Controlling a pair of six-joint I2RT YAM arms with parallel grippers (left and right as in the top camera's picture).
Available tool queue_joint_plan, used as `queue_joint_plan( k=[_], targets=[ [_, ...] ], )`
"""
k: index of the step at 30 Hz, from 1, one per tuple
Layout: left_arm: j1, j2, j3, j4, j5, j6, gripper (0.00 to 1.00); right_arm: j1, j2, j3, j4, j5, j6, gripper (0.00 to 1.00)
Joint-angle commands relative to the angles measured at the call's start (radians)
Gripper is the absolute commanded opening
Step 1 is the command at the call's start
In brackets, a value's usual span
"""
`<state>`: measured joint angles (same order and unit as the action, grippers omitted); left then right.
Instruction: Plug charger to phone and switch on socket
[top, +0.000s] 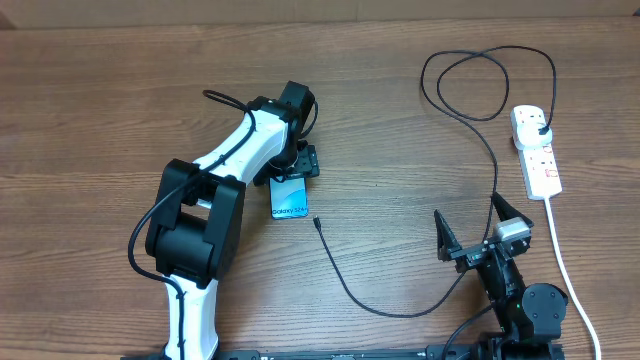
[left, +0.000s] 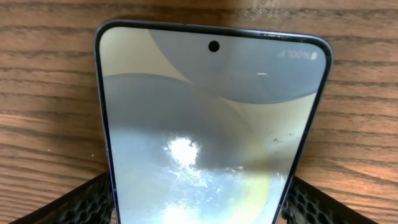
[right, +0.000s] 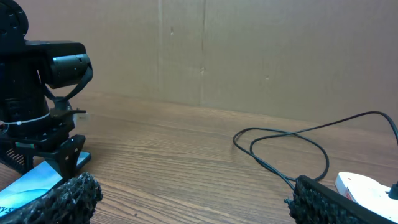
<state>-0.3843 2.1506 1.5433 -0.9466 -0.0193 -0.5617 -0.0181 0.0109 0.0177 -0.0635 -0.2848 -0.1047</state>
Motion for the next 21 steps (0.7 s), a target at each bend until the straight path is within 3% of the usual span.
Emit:
queue_joint_plan(
  k=[1,21],
  targets=[
    [0.013,0.053,-0.05,-0.016,-0.005,0.013,0.87,0.006,-0.008,-0.01,0.006,-0.001,-0.002,1.0],
    [0.013,0.053,-0.05,-0.014,-0.005,0.013,0.88,0.006,-0.008,-0.01,0.006,-0.001,-0.002,1.0]
  ],
)
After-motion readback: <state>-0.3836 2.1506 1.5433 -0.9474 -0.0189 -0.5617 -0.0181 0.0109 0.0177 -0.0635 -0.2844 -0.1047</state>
